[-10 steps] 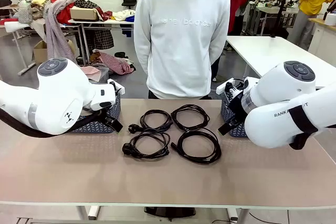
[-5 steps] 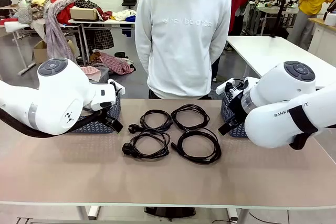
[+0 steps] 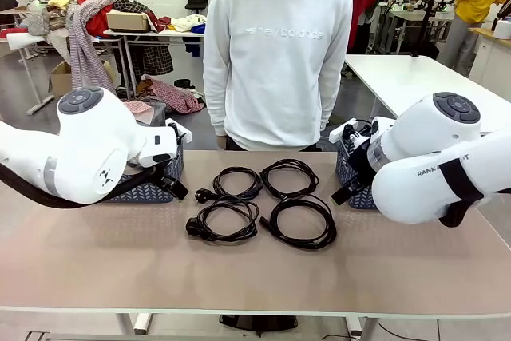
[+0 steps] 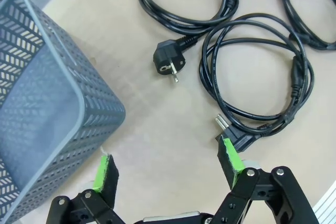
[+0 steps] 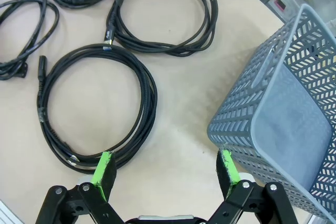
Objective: Organize the cables according to human instructions.
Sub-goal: Pick up a bundle of cables and place it in the basket indicated by the human.
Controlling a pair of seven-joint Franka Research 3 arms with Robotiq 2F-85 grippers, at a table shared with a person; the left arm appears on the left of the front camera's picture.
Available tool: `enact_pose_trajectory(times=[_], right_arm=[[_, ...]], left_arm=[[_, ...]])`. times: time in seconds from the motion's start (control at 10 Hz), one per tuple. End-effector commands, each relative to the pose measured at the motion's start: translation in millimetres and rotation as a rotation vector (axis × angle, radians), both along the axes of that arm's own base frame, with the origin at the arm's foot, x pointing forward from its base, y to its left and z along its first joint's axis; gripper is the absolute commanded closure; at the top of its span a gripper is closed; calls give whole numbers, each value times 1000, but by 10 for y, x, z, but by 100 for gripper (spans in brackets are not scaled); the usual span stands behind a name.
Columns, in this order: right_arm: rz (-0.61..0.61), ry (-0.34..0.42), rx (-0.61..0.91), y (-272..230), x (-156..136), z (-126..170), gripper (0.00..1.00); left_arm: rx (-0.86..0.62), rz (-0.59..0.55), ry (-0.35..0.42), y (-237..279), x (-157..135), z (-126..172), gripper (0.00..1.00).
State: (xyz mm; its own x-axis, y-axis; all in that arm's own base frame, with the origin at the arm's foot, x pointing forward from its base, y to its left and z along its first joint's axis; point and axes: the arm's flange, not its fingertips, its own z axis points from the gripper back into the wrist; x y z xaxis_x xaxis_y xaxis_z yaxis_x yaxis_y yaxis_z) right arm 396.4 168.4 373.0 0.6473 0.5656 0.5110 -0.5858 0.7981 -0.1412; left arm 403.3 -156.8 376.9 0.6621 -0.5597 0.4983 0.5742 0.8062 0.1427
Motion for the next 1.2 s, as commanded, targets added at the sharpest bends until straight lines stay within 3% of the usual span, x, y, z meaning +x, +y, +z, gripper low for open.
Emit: enact_pose_trajectory(times=[0.0,0.5,0.7,1.1], right_arm=[[87,-7,80,-214,24,160,0],[264,-59,226,-616,-23,430,0],[334,-76,298,-813,-59,498,0],[336,-97,370,-1138,-107,543,0]], left_arm=[[-24,-97,-23,159,-50,225,0],[-210,-332,-71,539,-42,592,0],[-275,-365,-85,704,-5,709,0],[-304,-384,-90,861,75,819,0]])
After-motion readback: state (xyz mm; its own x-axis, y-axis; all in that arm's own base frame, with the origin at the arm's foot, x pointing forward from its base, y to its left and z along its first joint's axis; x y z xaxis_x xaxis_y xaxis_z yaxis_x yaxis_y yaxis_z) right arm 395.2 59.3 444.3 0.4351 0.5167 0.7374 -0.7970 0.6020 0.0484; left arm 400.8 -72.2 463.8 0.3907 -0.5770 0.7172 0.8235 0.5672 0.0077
